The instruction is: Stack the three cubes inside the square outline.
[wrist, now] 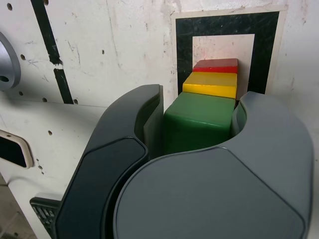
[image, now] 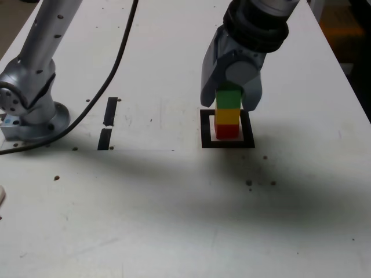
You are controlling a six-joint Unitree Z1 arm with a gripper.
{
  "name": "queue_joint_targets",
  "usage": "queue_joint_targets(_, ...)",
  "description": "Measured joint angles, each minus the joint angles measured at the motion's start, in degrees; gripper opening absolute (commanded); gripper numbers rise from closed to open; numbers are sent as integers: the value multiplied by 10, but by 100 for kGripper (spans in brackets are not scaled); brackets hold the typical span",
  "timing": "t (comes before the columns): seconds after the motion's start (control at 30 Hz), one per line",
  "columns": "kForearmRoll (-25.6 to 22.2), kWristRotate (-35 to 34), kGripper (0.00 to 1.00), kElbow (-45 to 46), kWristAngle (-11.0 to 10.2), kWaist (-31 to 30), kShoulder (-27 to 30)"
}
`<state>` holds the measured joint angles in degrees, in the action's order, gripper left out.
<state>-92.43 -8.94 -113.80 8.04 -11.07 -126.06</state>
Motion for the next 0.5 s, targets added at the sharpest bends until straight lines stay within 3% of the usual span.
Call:
queue_joint_targets(0.27,0,-9,97,1,-1,0,0)
queue_joint_targets(0.5,0,-18,100,3,-17,0,16)
